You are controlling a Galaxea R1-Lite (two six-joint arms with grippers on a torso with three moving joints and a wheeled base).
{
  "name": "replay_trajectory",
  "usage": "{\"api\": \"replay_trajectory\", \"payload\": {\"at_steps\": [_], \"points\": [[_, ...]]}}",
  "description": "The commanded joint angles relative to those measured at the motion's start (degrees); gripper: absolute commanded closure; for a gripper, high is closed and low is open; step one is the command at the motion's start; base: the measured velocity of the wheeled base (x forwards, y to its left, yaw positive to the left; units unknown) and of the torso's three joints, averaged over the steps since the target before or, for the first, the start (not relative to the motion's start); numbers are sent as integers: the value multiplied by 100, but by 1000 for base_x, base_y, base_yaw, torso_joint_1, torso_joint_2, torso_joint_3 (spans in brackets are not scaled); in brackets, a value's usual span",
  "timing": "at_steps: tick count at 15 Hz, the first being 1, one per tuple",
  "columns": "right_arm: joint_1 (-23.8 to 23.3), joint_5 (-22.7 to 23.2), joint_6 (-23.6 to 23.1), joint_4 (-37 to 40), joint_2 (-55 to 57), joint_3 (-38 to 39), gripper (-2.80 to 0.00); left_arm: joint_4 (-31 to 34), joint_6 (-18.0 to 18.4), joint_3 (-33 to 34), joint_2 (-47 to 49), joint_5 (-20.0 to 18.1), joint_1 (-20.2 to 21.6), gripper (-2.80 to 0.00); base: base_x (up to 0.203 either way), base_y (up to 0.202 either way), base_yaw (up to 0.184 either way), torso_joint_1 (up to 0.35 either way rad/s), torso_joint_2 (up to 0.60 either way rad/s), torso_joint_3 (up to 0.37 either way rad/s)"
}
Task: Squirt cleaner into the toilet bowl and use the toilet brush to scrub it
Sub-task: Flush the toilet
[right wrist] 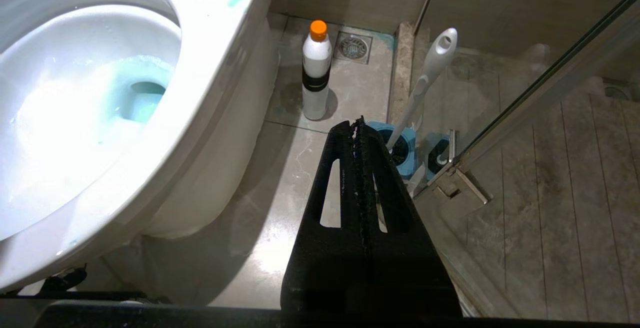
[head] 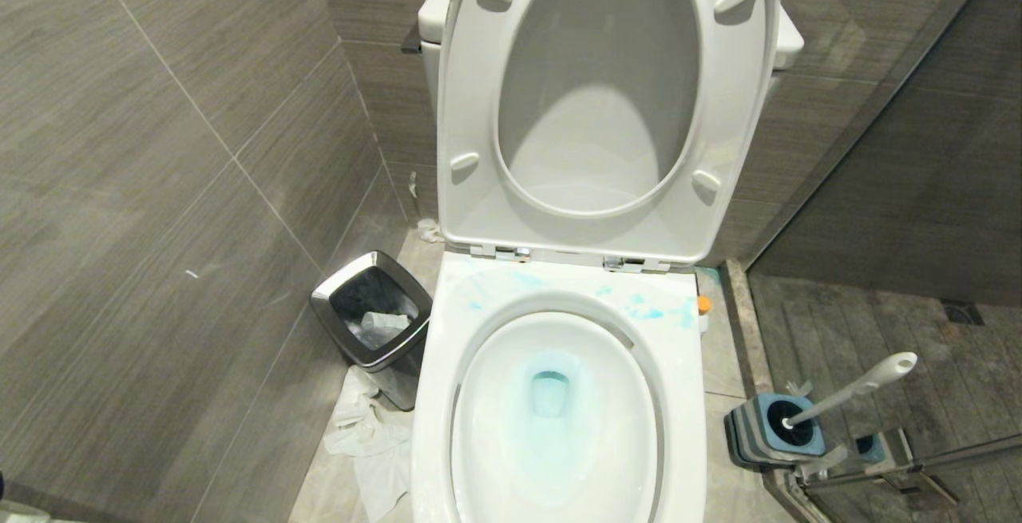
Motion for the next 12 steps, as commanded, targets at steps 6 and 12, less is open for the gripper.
{"api": "replay_trajectory", "payload": {"at_steps": [6,12], "points": [[0,4,-5,0,-19,5,0,-9,18,9,5,2,-2,0,0,0,0,0,0,0],[0,-2,-5,0,-19,5,0,-437,805,5,5,-367,-2,0,0,0,0,0,0,0]]}}
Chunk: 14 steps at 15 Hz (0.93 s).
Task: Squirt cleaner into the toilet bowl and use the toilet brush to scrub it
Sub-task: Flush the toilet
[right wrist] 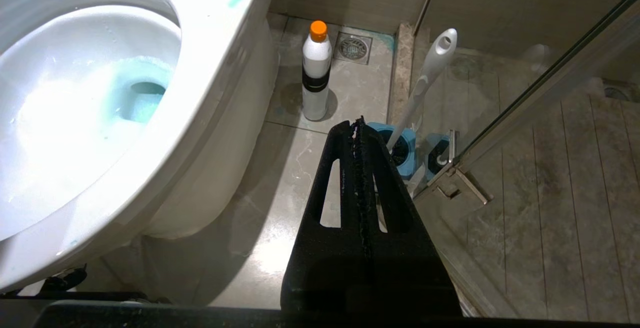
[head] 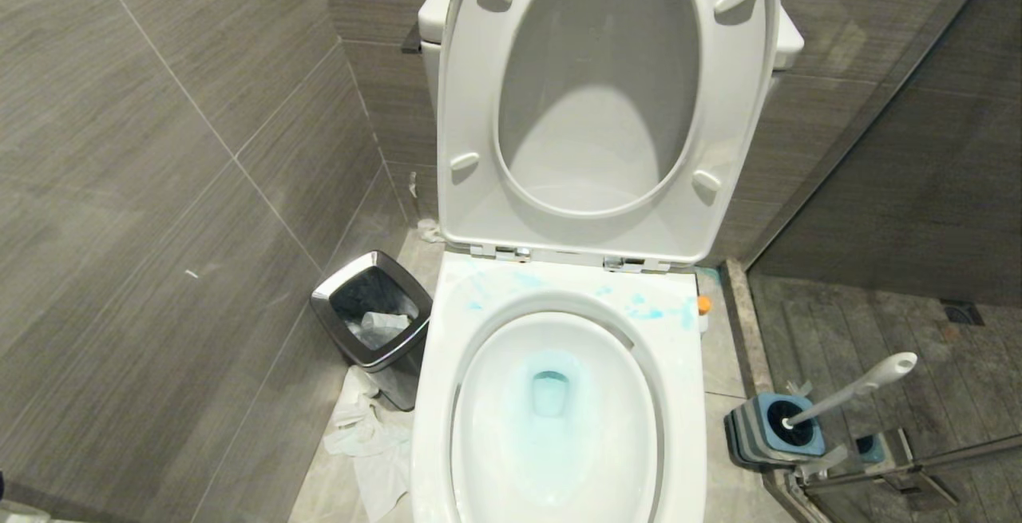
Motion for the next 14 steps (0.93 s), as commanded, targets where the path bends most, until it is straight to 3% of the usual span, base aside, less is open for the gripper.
{"api": "replay_trajectory", "payload": {"at_steps": [1,4,6,11,14], "points": [[0,-2,-5,-4,16,3,0,-366,128,8,5,-418,0,0,0,0,0,0,0,0],[0,1,-5,-2,16,3,0,-778,269,-116,5,-1235,0,0,0,0,0,0,0,0],[0,-5,-5,-4,16,3,0,-653,285,-434,5,-1327,0,0,0,0,0,0,0,0],[0,-1,-5,-4,16,3,0,899,283,-2085,52,-1524,16,0,0,0,0,0,0,0],[0,-6,-5,-4,16,-4,0,1565,287,-3094,666,-1541,31,0,0,0,0,0,0,0]]}}
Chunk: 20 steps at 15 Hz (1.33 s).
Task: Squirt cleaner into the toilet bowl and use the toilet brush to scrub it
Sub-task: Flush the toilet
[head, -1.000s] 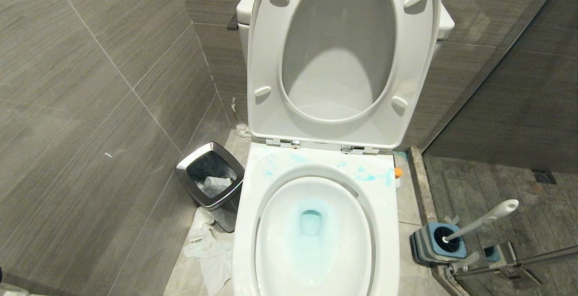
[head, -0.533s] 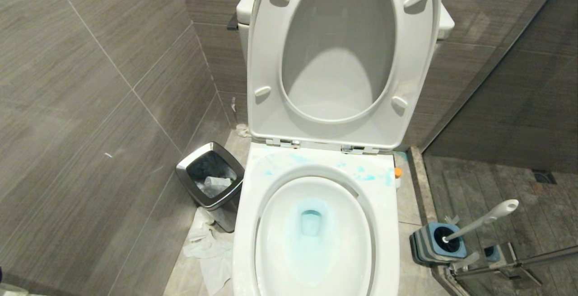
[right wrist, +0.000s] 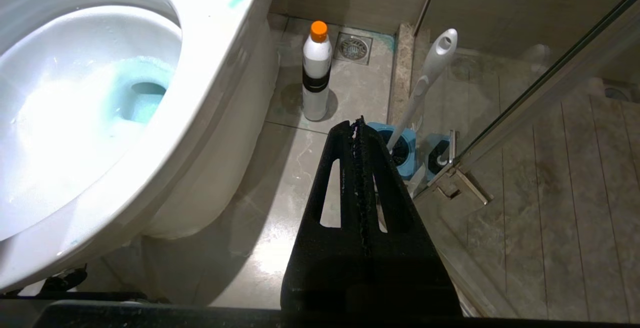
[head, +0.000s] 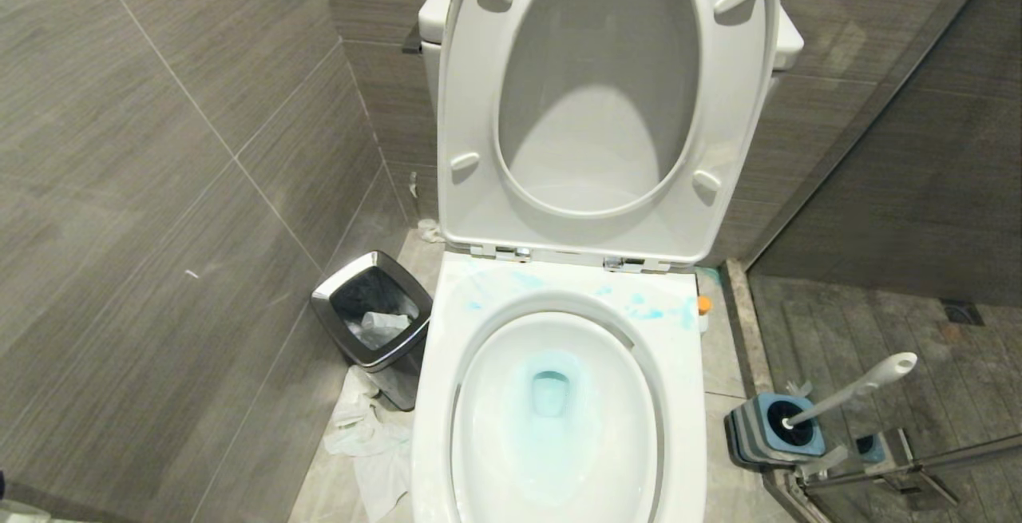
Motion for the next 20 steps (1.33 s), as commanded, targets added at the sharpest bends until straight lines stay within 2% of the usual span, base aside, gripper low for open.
{"api": "replay_trajectory", "payload": {"at_steps": [1,5,8,10,12,16,18,20], "points": [[0,1,-6,1,13,-5,0,185,7,-715,829,-13,13,0,0,0,0,0,0,0],[0,1,-6,1,13,3,0,249,32,-2139,2574,-42,18,0,0,0,0,0,0,0],[0,1,-6,1,13,3,0,325,53,-3500,3929,-348,-13,0,0,0,0,0,0,0],[0,-1,-6,1,13,3,0,390,63,-4195,4676,-477,-197,0,0,0,0,0,0,0],[0,1,-6,1,13,3,0,532,-54,-4740,5330,-608,-539,0,0,0,0,0,0,0],[0,-4,-6,1,13,3,0,392,-949,-5912,6674,-674,-1993,0,0,0,0,0,0,0],[0,1,-6,1,13,3,0,111,-1233,-6228,7065,-690,-2294,0,0,0,0,0,0,0],[0,1,-6,1,13,3,0,22,-1270,-6191,7206,-695,-2496,0,0,0,0,0,0,0]]}}
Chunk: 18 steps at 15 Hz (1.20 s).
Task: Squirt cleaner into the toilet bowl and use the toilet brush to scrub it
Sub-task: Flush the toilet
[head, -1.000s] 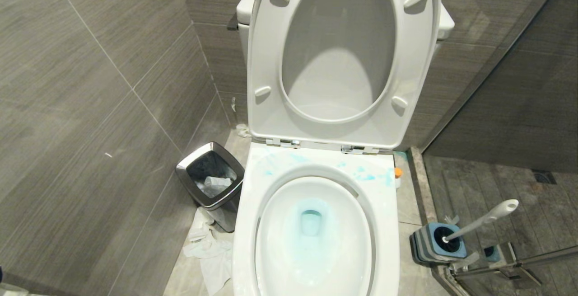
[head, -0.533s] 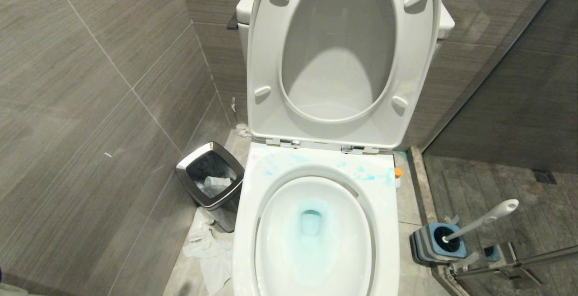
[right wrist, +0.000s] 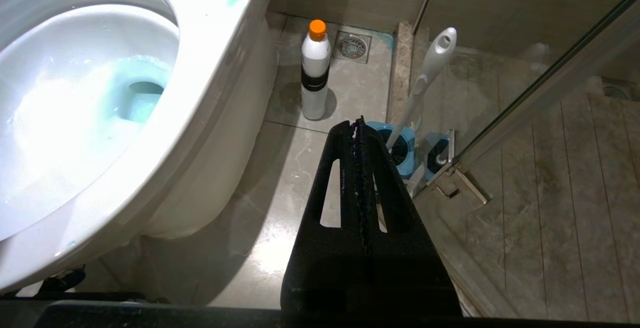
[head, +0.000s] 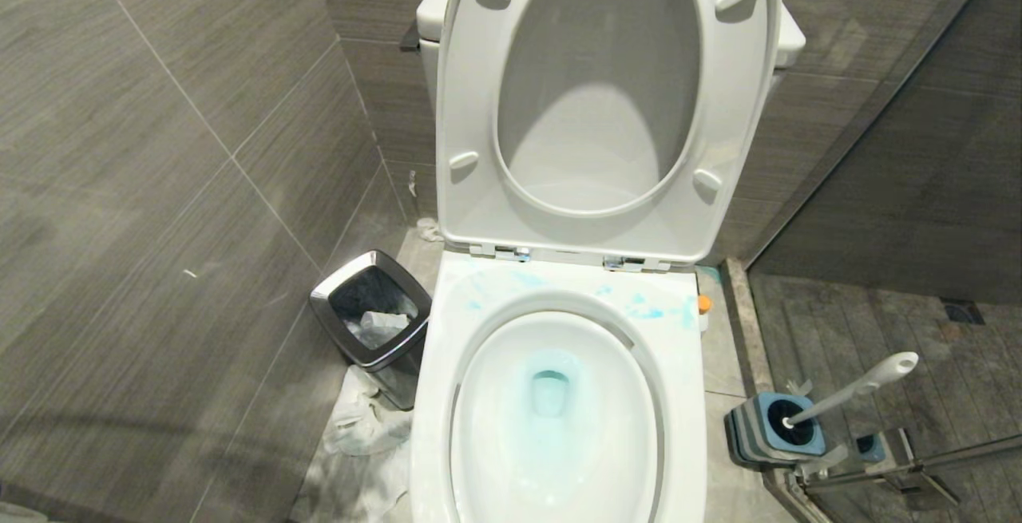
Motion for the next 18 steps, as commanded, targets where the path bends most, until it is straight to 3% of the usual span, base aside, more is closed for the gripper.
{"api": "replay_trajectory", "payload": {"at_steps": [1,5,8,12,15,18], "points": [[0,4,-2,1,10,0,0,6,-14,-18,441,-13,-171,0,0,0,0,0,0,0],[0,8,-2,1,10,0,0,-87,-52,-229,804,163,-173,0,0,0,0,0,0,0],[0,5,-2,1,10,0,0,-244,-337,-731,1276,751,-296,0,0,0,0,0,0,0],[0,6,-2,7,10,-9,0,-965,-492,-1393,2160,1549,-319,0,0,0,0,0,0,0],[0,0,-2,4,10,-6,0,-987,-543,-1938,2672,1784,-315,0,0,0,0,0,0,0],[0,0,-2,1,10,-2,0,-945,-774,-2359,3024,1623,49,0,0,0,0,0,0,0]]}}
